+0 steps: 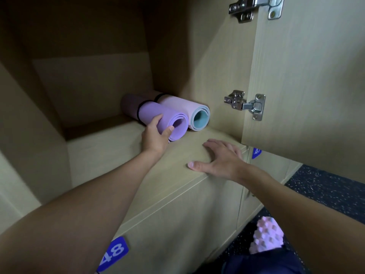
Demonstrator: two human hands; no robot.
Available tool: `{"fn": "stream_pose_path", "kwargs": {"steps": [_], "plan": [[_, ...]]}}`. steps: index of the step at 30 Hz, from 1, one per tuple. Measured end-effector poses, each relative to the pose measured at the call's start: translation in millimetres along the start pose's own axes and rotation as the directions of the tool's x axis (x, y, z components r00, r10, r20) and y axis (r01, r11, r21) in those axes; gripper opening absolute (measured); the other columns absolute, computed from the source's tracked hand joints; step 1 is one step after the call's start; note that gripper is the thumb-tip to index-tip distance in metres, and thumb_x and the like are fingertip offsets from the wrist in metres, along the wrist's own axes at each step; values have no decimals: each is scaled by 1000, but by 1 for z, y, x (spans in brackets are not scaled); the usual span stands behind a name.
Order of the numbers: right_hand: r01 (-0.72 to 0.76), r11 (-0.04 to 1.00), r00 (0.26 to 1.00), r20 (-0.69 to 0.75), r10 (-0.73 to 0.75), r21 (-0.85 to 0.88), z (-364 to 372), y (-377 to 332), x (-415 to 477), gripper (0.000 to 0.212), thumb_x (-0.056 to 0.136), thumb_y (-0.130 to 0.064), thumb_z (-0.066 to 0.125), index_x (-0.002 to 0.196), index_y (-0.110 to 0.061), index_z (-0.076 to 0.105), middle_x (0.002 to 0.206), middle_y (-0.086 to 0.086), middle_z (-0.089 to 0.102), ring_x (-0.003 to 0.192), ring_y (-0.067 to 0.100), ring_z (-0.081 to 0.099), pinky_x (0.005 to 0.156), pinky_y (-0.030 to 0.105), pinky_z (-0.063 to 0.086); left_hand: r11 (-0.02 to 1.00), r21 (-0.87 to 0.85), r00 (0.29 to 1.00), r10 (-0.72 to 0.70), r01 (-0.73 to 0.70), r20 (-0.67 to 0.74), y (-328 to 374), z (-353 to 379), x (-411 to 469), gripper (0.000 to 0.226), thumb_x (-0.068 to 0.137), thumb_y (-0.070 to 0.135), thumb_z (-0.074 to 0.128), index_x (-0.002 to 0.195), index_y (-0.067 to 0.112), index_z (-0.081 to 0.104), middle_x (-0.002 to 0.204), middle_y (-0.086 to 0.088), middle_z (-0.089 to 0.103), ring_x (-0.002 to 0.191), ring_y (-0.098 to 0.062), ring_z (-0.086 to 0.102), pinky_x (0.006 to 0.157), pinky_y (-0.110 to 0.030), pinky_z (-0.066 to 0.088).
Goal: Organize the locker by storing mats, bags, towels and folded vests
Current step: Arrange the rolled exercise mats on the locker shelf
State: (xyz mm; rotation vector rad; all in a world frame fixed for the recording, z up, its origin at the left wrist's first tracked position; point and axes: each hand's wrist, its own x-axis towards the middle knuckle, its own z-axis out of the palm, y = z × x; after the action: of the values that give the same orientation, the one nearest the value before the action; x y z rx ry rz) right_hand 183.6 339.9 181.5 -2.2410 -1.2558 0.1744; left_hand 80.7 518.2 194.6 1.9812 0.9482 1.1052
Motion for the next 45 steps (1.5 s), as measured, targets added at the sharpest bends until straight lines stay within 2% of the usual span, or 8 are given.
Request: {"fn": "stream_pose_path", "kwargs": {"steps": [14, 17, 20, 23, 28, 33, 40, 45], "plan": [[32, 994, 999, -43, -27, 106, 4, 0, -51, 75, 83, -58, 66, 143, -20, 44, 157, -1, 29, 147, 14, 16, 120, 30, 7, 993, 38, 962, 100, -113, 256, 17, -21, -99, 74, 84, 36, 74, 149, 22, 40, 145, -2, 48, 132, -16, 47, 107, -24, 36], [-209, 965, 978, 6, 210, 160, 21, 63, -210, 80, 81, -38, 76, 146, -11, 38, 156, 8, 28, 146, 20, 24, 118, 27, 22, 980, 13, 769, 150, -201, 621, 31, 3, -231, 51, 89, 25, 72, 135, 12, 55, 134, -10, 60, 124, -18, 56, 99, -20, 38], [-294, 935, 956, 89, 281, 197, 23, 96, -261, 76, 85, -29, 74, 148, -13, 34, 145, 8, 40, 135, 19, 40, 93, 14, 42, 914, -44, 744, 355, -402, 566, 54, 1, -253, 30, 89, 23, 68, 116, 10, 67, 116, -13, 67, 108, -26, 62, 92, -23, 41], [-330, 921, 938, 181, 295, 209, 37, 103, -271, 70, 85, -25, 74, 144, -10, 39, 127, 10, 56, 117, 25, 55, 102, 34, 43, 796, -34, 648, 515, -604, 562, 59, -7, -250, 29, 82, 26, 58, 103, 10, 71, 105, -9, 67, 100, -25, 62, 86, -25, 40], [-459, 854, 878, 271, 394, 243, 58, 135, -374, 62, 82, -17, 77, 135, -9, 46, 120, 2, 60, 109, 14, 58, 95, 20, 46, 884, -59, 436, 286, -464, 853, 25, 43, -343, 27, 86, 32, 66, 109, 18, 69, 106, -1, 68, 99, -20, 64, 92, -34, 49], [-576, 799, 791, 360, 494, 170, 74, 165, -450, 98, 73, -40, 84, 150, -18, 28, 134, 4, 49, 120, 16, 52, 101, 24, 40, 925, 28, 283, 87, -378, 955, -1, 74, -430, 54, 86, 38, 74, 133, 21, 55, 118, 2, 55, 105, -12, 53, 93, -24, 42], [-602, 779, 760, 424, 492, 177, 93, 171, -478, 104, 68, -41, 86, 149, -24, 23, 135, 3, 51, 124, 21, 49, 97, 26, 40, 971, 160, 347, -90, -179, 934, -21, 75, -460, 56, 80, 32, 80, 128, 19, 55, 110, -2, 64, 104, -19, 62, 85, -29, 49], [-526, 790, 844, 306, 440, 316, 77, 157, -477, 95, 66, -34, 88, 142, -28, 31, 123, -7, 53, 113, 11, 52, 91, 21, 41, 986, 21, 440, 56, -167, 896, 14, 58, -443, 52, 78, 20, 83, 125, 19, 61, 98, 2, 66, 91, -14, 63, 90, -31, 51]]}}
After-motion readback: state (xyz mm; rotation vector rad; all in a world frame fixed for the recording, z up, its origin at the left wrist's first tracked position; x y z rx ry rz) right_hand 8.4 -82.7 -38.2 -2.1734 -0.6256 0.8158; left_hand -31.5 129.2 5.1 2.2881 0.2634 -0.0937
